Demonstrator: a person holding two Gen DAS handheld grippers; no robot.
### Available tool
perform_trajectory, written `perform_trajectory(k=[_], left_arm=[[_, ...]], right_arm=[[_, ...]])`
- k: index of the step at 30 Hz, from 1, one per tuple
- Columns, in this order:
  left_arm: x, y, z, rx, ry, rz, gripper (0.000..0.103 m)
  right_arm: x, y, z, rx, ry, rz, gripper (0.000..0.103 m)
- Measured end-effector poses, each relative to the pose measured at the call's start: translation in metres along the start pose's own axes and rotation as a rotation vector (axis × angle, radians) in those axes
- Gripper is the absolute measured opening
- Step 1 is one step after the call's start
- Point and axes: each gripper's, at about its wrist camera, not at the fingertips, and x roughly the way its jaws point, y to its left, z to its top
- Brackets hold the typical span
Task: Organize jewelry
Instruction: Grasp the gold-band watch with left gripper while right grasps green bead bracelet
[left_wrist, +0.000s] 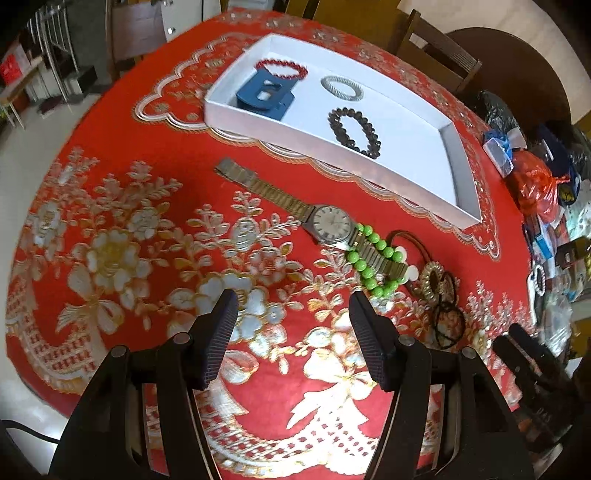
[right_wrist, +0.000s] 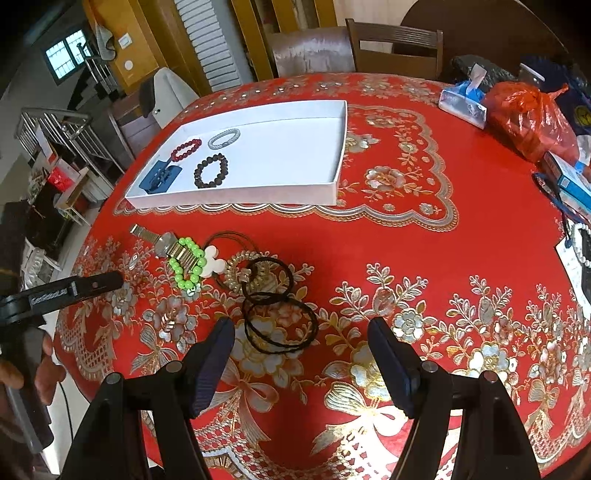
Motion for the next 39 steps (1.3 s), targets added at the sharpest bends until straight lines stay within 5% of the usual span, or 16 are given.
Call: perform_trajectory(k=[6,12,23,24,26,27,33,35,39], left_arm=[[0.02,0.007,0.024,-0.196,0.064,-0.071,0.063],[0.041,0.006,0.046,-0.374,0.106,-0.061,0.07],[0.06,-0.037,0.064,-0.31,0.141,0.119,0.071],[0.06,-0.038,0.064,-0.308,0.138,0.135,0.069],[0.06,-0.04,0.064,-0.304,0.126,0.167,0.043],[0.06,-0.038,0.067,-0.291,0.123,0.137,0.038],[0.05,-0.014,0.071,-0.276,0.141,0.101,0.032],[0.041,0.001,0.065,-0.287,0.138,0.099,0.0],[0.026,0.019,0.064,-0.269,0.171,0.033,0.0]], right_arm=[[0.005,0.006,0.005,-0.002,0.009,0.008,0.072],[0.004,0.004,0.006,0.019,0.008,0.011,0.072],[0.005,-0.006,0.006,0.057,0.012,0.021,0.072],[0.005,-0.007,0.007,0.058,0.011,0.023,0.072],[0.005,-0.007,0.008,0.058,0.01,0.029,0.072],[0.005,-0.007,0.01,0.057,0.01,0.031,0.072],[0.013,0.006,0.022,0.026,0.016,0.07,0.072],[0.016,0.016,0.026,0.0,0.017,0.096,0.072],[0.027,0.046,0.038,-0.08,0.021,0.16,0.072]])
